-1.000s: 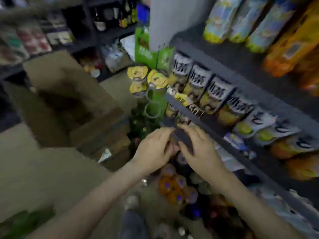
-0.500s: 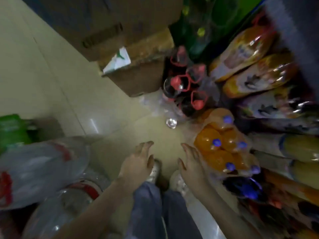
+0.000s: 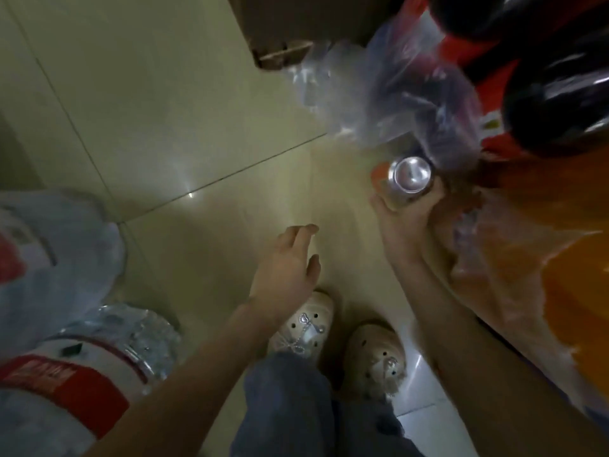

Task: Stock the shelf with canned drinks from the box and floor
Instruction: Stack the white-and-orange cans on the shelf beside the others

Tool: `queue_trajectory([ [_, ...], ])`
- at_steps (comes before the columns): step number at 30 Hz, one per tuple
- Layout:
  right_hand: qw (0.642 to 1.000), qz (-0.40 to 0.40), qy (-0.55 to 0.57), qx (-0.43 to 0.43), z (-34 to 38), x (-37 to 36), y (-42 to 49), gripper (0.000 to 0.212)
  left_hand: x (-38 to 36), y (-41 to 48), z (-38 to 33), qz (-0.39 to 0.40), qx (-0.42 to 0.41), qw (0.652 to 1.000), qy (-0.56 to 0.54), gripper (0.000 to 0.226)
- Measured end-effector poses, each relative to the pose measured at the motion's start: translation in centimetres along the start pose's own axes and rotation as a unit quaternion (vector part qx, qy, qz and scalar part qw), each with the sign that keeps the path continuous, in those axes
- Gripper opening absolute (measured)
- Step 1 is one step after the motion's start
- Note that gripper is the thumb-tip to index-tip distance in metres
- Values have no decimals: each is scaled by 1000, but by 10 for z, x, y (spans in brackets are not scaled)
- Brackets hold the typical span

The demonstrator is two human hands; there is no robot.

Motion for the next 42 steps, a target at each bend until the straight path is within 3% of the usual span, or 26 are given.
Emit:
queue_trajectory([
  [3, 997, -36, 27, 63, -12, -6, 11, 79, -17, 0, 2, 16, -15, 1000, -5, 43],
  [8, 997, -29, 49, 52, -5, -7, 14, 79, -12, -1, -14, 10, -26, 1000, 3, 45],
  [12, 998, 30, 40, -22, 9, -2, 8, 72, 7, 6, -28, 15, -36, 999, 9, 49],
  [15, 997, 30, 40, -57, 30, 20, -31, 64, 26, -1, -44, 18, -25, 999, 9, 61],
  [17, 994, 33, 70, -72, 57, 50, -72, 58, 43, -18, -59, 45, -18, 999, 10, 77],
  [20, 977, 93, 142, -128, 106, 115, -128, 57, 83, -55, -93, 154, 0, 988, -25, 97],
  [23, 943, 152, 236, -179, 172, 192, -172, 61, 146, -98, -154, 219, -17, 973, -73, 87],
  [26, 924, 162, 294, -184, 242, 269, -202, 77, 218, -138, -231, 240, -67, 966, -71, 75],
  [29, 903, 184, 356, -153, 317, 345, -221, 76, 289, -174, -313, 250, -98, 960, -79, 69],
  [32, 890, 183, 404, -107, 392, 418, -236, 92, 353, -208, -398, 254, -140, 950, -116, 59],
  [34, 893, 172, 412, -67, 439, 465, -245, 99, 391, -229, -453, 248, -183, 944, -114, 48],
  [37, 905, 138, 403, -8, 497, 537, -258, 89, 441, -261, -538, 242, -249, 933, -98, 43],
  [42, 919, 54, 377, 103, 563, 661, -277, 81, 488, -315, -669, 222, -362, 904, -60, 66],
])
Point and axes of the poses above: each hand's wrist, its own y-axis towards the middle knuckle, its own x-axis out of the back of the hand, z = x × y, the point moved 3 cm from there along y, towards the middle knuckle, and after that the axes turned 1 degree about z, right-handed, at the moved point
